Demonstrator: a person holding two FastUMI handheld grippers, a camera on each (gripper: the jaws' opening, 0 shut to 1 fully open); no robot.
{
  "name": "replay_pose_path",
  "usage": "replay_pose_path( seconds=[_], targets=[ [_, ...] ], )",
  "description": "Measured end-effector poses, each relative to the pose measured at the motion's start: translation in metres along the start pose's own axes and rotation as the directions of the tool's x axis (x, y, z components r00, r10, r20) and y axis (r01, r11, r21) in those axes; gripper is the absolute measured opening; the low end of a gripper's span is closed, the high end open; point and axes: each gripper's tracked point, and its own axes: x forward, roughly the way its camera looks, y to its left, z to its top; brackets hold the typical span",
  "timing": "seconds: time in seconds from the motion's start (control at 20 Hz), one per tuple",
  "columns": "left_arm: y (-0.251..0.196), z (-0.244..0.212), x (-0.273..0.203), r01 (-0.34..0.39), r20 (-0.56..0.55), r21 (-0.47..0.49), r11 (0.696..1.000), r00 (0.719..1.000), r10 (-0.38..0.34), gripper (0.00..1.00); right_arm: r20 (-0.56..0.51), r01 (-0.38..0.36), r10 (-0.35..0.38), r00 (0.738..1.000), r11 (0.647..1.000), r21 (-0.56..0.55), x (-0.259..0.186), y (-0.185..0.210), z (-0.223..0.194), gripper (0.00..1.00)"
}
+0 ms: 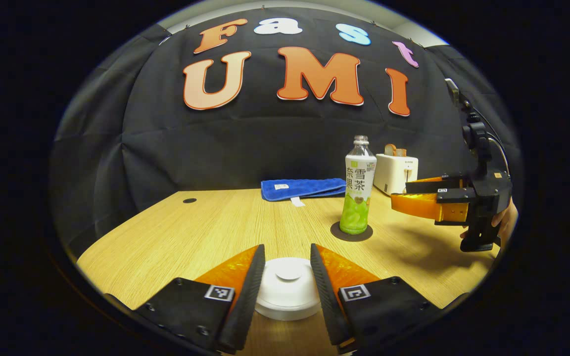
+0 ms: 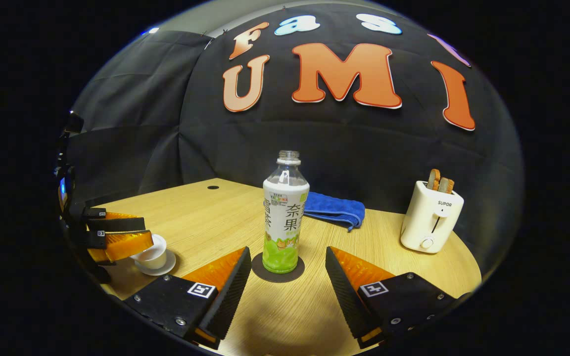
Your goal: Open the teacup lid with one hand, grasp the water bottle and pour water into the teacup with the other hand; after pouring, place the water bottle on the coaster and then close the teacup lid.
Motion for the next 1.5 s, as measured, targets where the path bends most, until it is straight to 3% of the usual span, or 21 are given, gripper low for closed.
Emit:
replay_pose_path(
  seconds=[0.15,0.3,0.45,0.5,0.75,1.0,1.2,1.5],
  targets=[
    [0.004,0.027,-0.003,-0.034,0.058,-0.010,0.999,0.998,0.035,0.87,0.058,0.024,-0.025,0.998,1.000,0.018,-0.020,-0.003,0.021,0.91],
    [0.008,0.062,-0.005,-0.072,0.125,-0.027,0.997,0.989,0.075,0.96,0.114,0.055,-0.058,0.992,0.998,0.031,-0.040,-0.009,0.043,0.93],
    [0.008,0.094,-0.010,-0.086,0.189,-0.045,0.995,0.978,0.093,0.97,0.155,0.075,-0.078,0.985,0.997,0.026,-0.059,-0.016,0.061,0.99],
    [0.010,0.106,-0.014,-0.093,0.213,-0.042,0.995,0.972,0.100,0.97,0.174,0.082,-0.086,0.981,0.996,0.029,-0.064,-0.017,0.068,0.95],
    [0.021,0.152,-0.026,-0.144,0.293,-0.045,0.989,0.944,0.151,0.94,0.235,0.137,-0.141,0.962,0.990,0.033,-0.090,-0.023,0.092,0.95],
    [0.021,0.183,-0.035,-0.147,0.341,-0.067,0.987,0.926,0.161,0.96,0.297,0.205,-0.198,0.934,0.979,0.008,-0.111,-0.025,0.118,0.96],
    [0.008,0.193,-0.038,-0.123,0.359,-0.054,0.991,0.923,0.135,0.97,0.345,0.235,-0.225,0.911,0.972,0.014,-0.120,-0.022,0.132,0.95],
    [-0.010,0.199,-0.043,-0.056,0.390,-0.048,0.997,0.918,0.070,0.96,0.358,0.239,-0.236,0.903,0.970,0.036,-0.126,-0.022,0.135,0.95]
  ],
)
